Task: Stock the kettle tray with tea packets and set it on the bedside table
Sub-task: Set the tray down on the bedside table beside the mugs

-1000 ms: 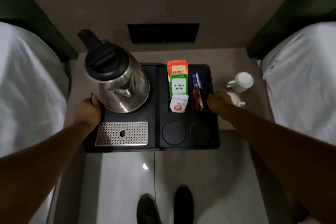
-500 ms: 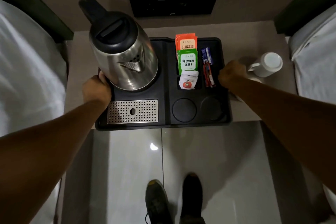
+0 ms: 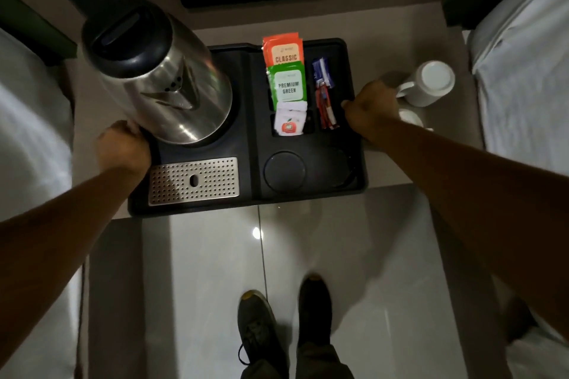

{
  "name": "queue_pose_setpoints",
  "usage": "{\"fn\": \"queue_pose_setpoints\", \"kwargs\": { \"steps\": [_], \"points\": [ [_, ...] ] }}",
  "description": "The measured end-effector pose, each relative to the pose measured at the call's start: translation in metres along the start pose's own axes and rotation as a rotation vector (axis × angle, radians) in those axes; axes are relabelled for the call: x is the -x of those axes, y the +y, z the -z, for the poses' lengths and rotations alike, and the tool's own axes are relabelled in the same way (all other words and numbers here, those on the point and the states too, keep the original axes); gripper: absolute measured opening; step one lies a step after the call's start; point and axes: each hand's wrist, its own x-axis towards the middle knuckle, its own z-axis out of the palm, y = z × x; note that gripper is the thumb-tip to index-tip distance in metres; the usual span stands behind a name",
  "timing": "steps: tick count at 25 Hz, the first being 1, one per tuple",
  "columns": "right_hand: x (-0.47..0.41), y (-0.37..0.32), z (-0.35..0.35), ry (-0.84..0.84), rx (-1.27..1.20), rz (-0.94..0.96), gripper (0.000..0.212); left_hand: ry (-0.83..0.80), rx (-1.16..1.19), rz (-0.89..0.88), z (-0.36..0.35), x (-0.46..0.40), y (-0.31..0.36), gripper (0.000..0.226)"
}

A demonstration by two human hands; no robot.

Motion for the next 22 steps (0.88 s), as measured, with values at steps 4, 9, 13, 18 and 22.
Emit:
{"fn": "queue_pose_setpoints", "kwargs": {
  "steps": [4, 9, 13, 18, 22],
  "points": [
    [0.002, 0.036, 0.054, 0.11, 0.121, 0.218, 0.017, 0.05, 0.016, 0.382, 0.008, 0.065, -0.009, 0.057],
    [-0.036, 0.078, 0.106, -0.176, 0.541, 0.22, 0.082, -0.379, 0.169, -0.71, -0.009, 0.232, 0.149, 0.064],
    [-0.064, 0.079, 0.095, -0.314, 0.686, 0.333, 0.086, -0.477, -0.141, -0.985, -0.067, 0.188, 0.298, 0.08],
    [-0.067, 0.083, 0.091, -0.236, 0.609, 0.3, 0.075, -0.647, -0.192, -0.977, -0.106, 0.17, 0.322, 0.061],
    [-0.033, 0.081, 0.104, -0.058, 0.336, 0.181, 0.076, -0.592, -0.029, -0.957, -0.069, 0.161, 0.291, 0.072]
  ]
}}
